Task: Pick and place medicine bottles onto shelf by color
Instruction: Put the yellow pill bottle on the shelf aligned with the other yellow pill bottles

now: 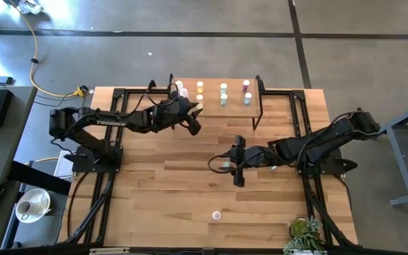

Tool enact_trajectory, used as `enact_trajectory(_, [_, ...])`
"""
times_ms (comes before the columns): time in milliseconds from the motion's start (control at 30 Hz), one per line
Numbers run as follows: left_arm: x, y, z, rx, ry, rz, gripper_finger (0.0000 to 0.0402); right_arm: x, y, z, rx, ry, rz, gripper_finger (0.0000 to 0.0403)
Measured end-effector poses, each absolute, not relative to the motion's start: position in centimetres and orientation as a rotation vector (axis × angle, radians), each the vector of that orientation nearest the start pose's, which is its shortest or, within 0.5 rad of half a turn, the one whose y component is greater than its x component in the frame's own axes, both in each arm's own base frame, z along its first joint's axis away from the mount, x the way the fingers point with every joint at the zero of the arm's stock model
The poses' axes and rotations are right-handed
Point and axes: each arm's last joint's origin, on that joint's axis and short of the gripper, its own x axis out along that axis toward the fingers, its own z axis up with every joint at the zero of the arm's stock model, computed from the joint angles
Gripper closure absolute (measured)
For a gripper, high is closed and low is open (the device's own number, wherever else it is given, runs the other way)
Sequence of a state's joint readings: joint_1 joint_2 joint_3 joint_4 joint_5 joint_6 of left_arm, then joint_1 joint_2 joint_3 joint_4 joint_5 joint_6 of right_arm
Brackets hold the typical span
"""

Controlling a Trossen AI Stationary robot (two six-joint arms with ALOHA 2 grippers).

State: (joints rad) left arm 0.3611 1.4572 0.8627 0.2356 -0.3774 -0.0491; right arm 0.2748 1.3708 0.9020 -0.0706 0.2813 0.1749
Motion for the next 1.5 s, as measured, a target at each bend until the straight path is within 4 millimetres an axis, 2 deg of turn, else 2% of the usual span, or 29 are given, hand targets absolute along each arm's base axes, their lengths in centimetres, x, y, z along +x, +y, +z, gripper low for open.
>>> enact_trajectory(233, [30.0,12.5,23.5,-0.014,0.348,0.757,0.0287,28.6,7.2,25.6,0.023,0.516,-0.052,0.0201])
enact_trajectory(1267, [29.7,13.1,23.5,-0.016,0.358,0.783,0.0285,28.6,7.2,25.6,0.023,0.516,-0.052,0.0201])
enact_trajectory(1500, [29.6,13.1,23.2,-0.002,0.38,0.802,0.025,28.6,7.2,25.6,0.023,0.516,-0.052,0.0201])
